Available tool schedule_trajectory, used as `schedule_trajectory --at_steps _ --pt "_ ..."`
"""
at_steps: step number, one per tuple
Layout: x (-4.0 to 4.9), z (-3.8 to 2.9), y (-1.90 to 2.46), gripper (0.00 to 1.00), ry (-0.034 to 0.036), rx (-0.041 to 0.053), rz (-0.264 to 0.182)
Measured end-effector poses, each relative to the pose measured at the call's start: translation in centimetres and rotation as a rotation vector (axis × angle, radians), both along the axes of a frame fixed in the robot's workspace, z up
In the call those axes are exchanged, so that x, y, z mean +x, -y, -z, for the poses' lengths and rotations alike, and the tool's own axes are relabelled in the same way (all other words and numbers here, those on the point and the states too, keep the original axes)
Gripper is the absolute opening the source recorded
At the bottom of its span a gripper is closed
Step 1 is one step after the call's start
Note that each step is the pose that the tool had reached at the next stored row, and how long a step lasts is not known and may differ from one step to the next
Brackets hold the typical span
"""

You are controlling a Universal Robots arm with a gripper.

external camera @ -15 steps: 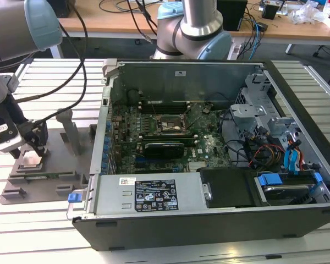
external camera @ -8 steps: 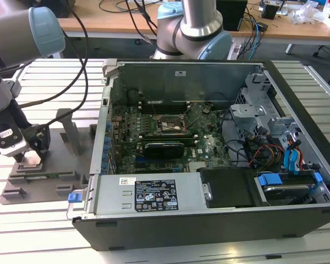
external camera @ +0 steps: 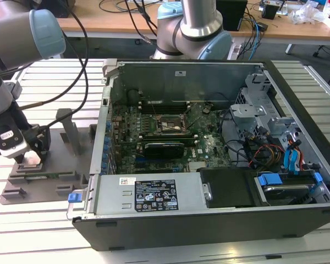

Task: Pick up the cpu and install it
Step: 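Pick up the cpu and move it towards the insertion slot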

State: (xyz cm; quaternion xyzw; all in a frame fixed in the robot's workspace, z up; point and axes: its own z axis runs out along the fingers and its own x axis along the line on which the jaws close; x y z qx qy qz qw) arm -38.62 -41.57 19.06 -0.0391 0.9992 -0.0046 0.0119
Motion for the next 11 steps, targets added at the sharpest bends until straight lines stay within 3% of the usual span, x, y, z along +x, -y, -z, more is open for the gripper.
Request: schedule_trajectory --at_steps 11 --pt "0.0 0.06 0.0 0.55 0.0 0.0 0.0"
